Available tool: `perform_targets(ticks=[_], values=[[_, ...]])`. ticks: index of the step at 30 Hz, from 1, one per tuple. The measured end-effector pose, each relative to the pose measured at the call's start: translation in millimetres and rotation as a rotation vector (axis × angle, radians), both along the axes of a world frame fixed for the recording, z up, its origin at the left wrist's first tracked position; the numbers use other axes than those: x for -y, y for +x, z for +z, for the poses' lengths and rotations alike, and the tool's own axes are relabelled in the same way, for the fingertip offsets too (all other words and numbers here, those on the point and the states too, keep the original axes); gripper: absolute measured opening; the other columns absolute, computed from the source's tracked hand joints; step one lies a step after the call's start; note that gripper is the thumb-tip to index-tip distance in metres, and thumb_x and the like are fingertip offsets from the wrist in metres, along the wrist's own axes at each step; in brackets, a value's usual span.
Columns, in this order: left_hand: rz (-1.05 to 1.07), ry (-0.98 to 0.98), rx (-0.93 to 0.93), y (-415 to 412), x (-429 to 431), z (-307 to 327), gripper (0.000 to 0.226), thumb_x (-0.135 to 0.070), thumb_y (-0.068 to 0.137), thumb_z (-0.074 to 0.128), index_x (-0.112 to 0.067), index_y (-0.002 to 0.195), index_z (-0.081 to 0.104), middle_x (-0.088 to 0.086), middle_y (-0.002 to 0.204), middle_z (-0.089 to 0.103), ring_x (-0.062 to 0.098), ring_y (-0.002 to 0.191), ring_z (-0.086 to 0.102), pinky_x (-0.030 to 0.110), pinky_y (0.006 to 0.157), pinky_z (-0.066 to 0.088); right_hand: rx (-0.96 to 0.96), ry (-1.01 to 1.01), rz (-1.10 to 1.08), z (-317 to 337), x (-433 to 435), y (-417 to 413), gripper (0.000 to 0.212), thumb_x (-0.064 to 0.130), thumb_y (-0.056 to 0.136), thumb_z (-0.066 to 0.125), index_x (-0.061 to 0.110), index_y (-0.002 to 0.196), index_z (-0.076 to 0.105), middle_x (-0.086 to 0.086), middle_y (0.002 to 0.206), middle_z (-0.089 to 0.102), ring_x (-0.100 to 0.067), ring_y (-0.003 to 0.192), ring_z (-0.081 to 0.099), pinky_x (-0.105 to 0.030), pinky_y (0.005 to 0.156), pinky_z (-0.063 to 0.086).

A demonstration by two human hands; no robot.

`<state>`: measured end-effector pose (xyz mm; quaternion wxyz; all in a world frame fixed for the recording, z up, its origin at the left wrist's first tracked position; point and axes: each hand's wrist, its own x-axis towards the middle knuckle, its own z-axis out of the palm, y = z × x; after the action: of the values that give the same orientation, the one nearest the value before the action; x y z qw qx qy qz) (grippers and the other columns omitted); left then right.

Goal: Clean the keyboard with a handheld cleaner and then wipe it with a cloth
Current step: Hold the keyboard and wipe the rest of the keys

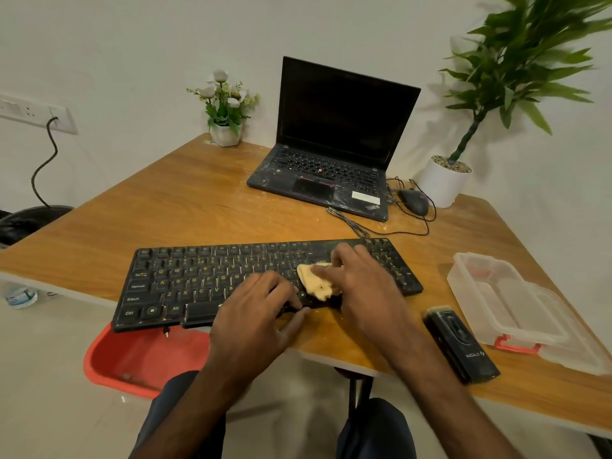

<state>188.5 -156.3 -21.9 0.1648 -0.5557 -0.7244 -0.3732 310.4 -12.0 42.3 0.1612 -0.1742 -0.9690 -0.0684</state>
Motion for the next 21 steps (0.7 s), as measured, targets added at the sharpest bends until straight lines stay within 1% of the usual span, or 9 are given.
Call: perform_targets(ticks=[2, 5, 7, 11, 13, 16, 17, 19, 21], values=[[0.002, -0.002, 0.008, 0, 0, 0, 0.020, -0.038, 0.082, 0.077, -0.025, 0.084, 0.062, -0.009, 0.094, 0.061, 0.011, 0.087, 0.057, 0.027, 0.066, 0.048, 0.005, 0.023, -0.014, 2, -7, -10, 0.052, 0.018, 0.092, 0.060, 0.029, 0.142, 0.049, -0.003, 0.126, 0.045, -0.018, 0.112, 0.040, -0.028, 0.086, 0.036], [-0.009, -0.009, 0.013, 0, 0, 0, 0.019, -0.038, 0.083, 0.077, -0.026, 0.085, 0.062, -0.010, 0.095, 0.061, 0.011, 0.088, 0.056, 0.026, 0.067, 0.048, 0.005, 0.022, -0.137, 11, -31, -23, 0.053, 0.020, 0.095, 0.059, 0.030, 0.145, 0.046, -0.001, 0.128, 0.043, -0.018, 0.116, 0.038, -0.030, 0.093, 0.039], [-0.010, -0.005, 0.011, 0, 1, 0, 0.019, -0.037, 0.083, 0.078, -0.026, 0.085, 0.063, -0.010, 0.095, 0.061, 0.010, 0.088, 0.056, 0.025, 0.068, 0.047, 0.005, 0.030, -0.139, 13, -35, -27, 0.052, 0.017, 0.094, 0.059, 0.030, 0.143, 0.048, -0.002, 0.126, 0.045, -0.019, 0.115, 0.039, -0.030, 0.089, 0.039], [0.023, -0.012, -0.016, 1, -1, 1, 0.020, -0.040, 0.083, 0.076, -0.026, 0.084, 0.062, -0.009, 0.092, 0.059, 0.010, 0.084, 0.054, 0.020, 0.065, 0.042, -0.028, 0.016, 0.064, -2, -12, -24, 0.054, 0.010, 0.079, 0.075, 0.026, 0.129, 0.062, -0.003, 0.109, 0.052, -0.018, 0.097, 0.047, -0.025, 0.073, 0.035], [0.044, -0.007, -0.030, 2, -2, 1, 0.021, -0.041, 0.083, 0.075, -0.025, 0.083, 0.061, -0.009, 0.091, 0.059, 0.009, 0.082, 0.052, 0.016, 0.067, 0.036, -0.008, 0.060, 0.085, -5, -11, -23, 0.055, 0.011, 0.079, 0.074, 0.025, 0.130, 0.061, -0.005, 0.113, 0.053, -0.020, 0.099, 0.048, -0.027, 0.075, 0.040], [0.041, 0.000, -0.024, 2, -1, 1, 0.020, -0.038, 0.083, 0.076, -0.025, 0.082, 0.061, -0.009, 0.091, 0.059, 0.010, 0.083, 0.053, 0.019, 0.068, 0.039, 0.009, 0.041, -0.052, 2, -27, -33, 0.051, 0.018, 0.092, 0.061, 0.026, 0.141, 0.051, -0.005, 0.127, 0.046, -0.021, 0.113, 0.040, -0.032, 0.090, 0.042], [0.033, 0.000, -0.022, 2, -1, 1, 0.020, -0.037, 0.083, 0.076, -0.025, 0.082, 0.061, -0.010, 0.091, 0.059, 0.010, 0.083, 0.053, 0.020, 0.068, 0.041, 0.013, 0.025, -0.078, 6, -33, -36, 0.050, 0.019, 0.093, 0.060, 0.028, 0.142, 0.050, -0.003, 0.126, 0.045, -0.019, 0.113, 0.039, -0.032, 0.089, 0.041], [0.023, -0.003, -0.018, 2, 0, 1, 0.019, -0.038, 0.084, 0.075, -0.025, 0.083, 0.061, -0.010, 0.092, 0.059, 0.010, 0.084, 0.053, 0.021, 0.067, 0.042, 0.005, -0.018, -0.086, 13, -36, -38, 0.050, 0.016, 0.093, 0.061, 0.031, 0.140, 0.053, 0.001, 0.117, 0.044, -0.015, 0.105, 0.037, -0.028, 0.079, 0.036], [0.030, -0.010, -0.019, 2, -1, 1, 0.018, -0.039, 0.084, 0.073, -0.026, 0.084, 0.061, -0.010, 0.092, 0.058, 0.009, 0.083, 0.052, 0.019, 0.067, 0.039, 0.003, -0.041, -0.013, 14, -31, -31, 0.051, 0.011, 0.090, 0.063, 0.031, 0.136, 0.056, 0.002, 0.113, 0.045, -0.015, 0.102, 0.038, -0.027, 0.076, 0.033]])
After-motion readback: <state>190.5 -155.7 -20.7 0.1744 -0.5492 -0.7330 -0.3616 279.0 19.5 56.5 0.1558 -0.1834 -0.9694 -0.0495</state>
